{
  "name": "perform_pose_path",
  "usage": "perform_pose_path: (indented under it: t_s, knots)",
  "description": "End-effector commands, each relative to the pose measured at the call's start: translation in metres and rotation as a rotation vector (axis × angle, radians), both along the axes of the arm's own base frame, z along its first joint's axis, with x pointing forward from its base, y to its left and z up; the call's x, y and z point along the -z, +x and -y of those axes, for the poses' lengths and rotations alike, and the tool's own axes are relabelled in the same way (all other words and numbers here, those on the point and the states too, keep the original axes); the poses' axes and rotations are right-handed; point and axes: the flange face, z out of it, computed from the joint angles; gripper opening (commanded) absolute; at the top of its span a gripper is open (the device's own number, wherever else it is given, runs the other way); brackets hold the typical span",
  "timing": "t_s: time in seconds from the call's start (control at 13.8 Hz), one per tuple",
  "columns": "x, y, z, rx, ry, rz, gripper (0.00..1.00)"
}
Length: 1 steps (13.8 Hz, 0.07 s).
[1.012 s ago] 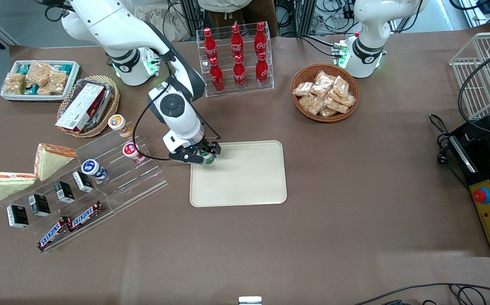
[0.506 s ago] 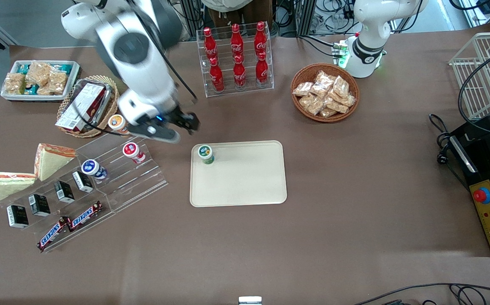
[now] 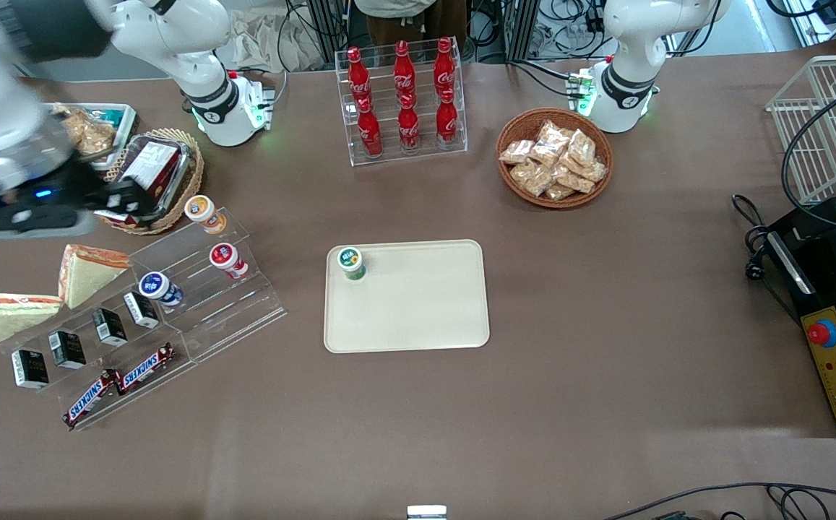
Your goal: Place green gum on tray
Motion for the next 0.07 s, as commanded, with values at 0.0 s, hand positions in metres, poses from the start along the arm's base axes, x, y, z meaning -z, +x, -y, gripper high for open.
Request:
perform_pose_path:
  t_s: [0.0]
  knots:
    - [0.0010,0.0056,0.0403,-0.021,0.062,-0.018,1.00]
